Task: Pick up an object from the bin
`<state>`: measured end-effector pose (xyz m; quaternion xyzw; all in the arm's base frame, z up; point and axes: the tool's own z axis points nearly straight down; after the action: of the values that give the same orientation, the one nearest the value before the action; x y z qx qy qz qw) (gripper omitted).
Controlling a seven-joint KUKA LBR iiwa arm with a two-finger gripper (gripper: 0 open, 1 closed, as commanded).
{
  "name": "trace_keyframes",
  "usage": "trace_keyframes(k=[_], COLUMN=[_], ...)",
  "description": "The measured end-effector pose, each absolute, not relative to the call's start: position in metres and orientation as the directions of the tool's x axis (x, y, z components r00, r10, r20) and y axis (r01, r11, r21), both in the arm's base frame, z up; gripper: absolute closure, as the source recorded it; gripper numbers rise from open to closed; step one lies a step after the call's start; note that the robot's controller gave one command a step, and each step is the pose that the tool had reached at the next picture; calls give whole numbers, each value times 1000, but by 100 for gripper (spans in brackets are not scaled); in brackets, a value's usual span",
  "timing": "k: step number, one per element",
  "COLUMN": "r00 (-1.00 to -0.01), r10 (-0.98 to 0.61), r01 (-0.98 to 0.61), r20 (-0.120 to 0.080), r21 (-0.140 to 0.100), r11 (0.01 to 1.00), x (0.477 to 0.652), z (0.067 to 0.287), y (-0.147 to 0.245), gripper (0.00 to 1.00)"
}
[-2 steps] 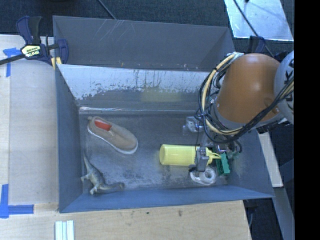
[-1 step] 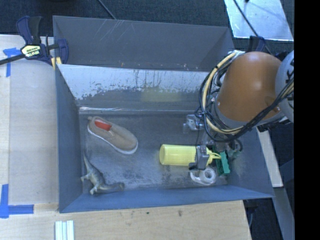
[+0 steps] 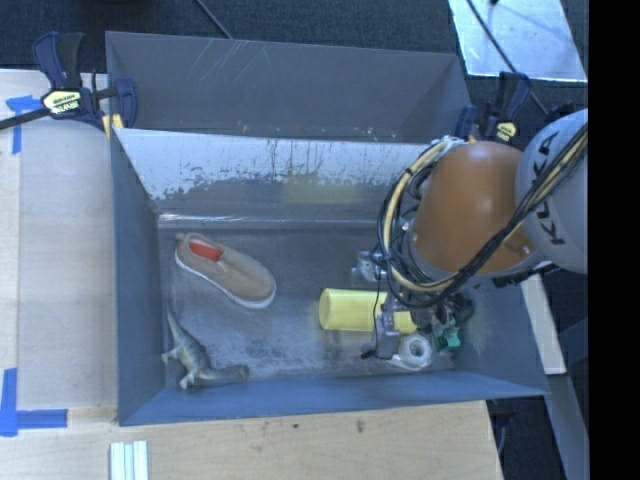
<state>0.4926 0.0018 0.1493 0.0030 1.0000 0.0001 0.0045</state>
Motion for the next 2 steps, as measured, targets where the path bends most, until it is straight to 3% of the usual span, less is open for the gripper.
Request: trace_keyframes(k=[1, 2], r00=[-993, -994], r10=[114, 107], r01=[114, 107], r20=[1, -6], r21=[1, -2], r11=[993, 994], x=[487, 497], z=[126, 86], y=[-30, -13], gripper=[0, 0])
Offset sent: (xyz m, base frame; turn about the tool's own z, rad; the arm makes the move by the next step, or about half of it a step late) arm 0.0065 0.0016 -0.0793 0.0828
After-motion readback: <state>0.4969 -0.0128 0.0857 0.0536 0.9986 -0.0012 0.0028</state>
